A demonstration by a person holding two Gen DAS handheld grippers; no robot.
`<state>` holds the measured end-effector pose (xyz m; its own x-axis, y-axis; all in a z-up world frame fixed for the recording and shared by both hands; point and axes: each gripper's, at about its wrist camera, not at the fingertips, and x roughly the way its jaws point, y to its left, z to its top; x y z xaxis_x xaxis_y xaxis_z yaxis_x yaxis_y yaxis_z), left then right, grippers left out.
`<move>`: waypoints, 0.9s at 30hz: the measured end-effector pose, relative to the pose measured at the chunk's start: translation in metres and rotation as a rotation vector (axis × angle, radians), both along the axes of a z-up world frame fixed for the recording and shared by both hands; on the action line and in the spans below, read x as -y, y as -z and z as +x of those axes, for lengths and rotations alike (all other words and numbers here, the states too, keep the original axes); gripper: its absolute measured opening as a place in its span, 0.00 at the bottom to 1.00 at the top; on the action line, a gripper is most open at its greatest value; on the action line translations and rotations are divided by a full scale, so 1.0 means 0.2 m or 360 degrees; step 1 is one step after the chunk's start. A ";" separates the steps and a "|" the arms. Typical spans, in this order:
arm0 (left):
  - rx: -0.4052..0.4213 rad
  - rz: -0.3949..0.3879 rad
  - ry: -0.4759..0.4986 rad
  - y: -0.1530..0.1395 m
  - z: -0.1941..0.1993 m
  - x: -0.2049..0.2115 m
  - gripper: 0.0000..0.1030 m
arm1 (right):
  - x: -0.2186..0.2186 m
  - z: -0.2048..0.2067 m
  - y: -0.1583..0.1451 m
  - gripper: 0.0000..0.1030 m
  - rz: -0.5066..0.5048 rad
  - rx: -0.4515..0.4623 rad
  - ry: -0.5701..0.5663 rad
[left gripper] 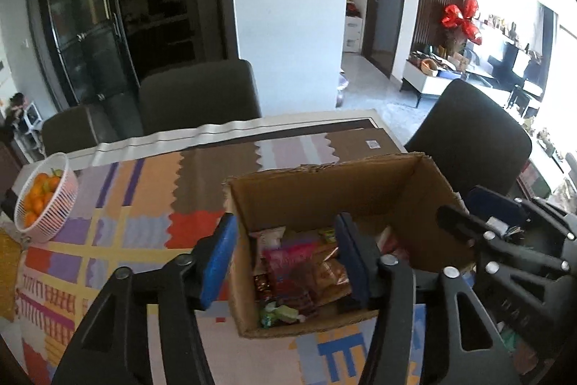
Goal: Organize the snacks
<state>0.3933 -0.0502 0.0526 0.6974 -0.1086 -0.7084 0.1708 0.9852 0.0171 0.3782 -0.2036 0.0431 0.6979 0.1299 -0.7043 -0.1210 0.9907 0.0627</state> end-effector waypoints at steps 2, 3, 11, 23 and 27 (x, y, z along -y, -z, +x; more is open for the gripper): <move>0.0043 0.0028 -0.0031 -0.01 -0.05 -0.01 0.61 | 0.02 -0.04 -0.01 0.42 -0.0013 0.0023 0.0019; 0.0069 0.0045 -0.0041 -0.01 -0.10 -0.02 0.61 | 0.02 -0.06 -0.01 0.45 -0.0019 0.0034 0.0037; 0.0229 0.0018 -0.0046 -0.07 -0.43 -0.07 0.76 | 0.05 -0.36 -0.07 0.69 -0.0041 0.0206 0.0120; 0.0402 0.0042 -0.0101 -0.13 -0.89 -0.15 0.96 | 0.02 -0.84 -0.16 0.85 -0.0064 0.0392 0.0157; 0.0436 0.0026 -0.0098 -0.12 -1.04 -0.17 0.99 | 0.00 -0.99 -0.16 0.88 -0.0070 0.0432 0.0142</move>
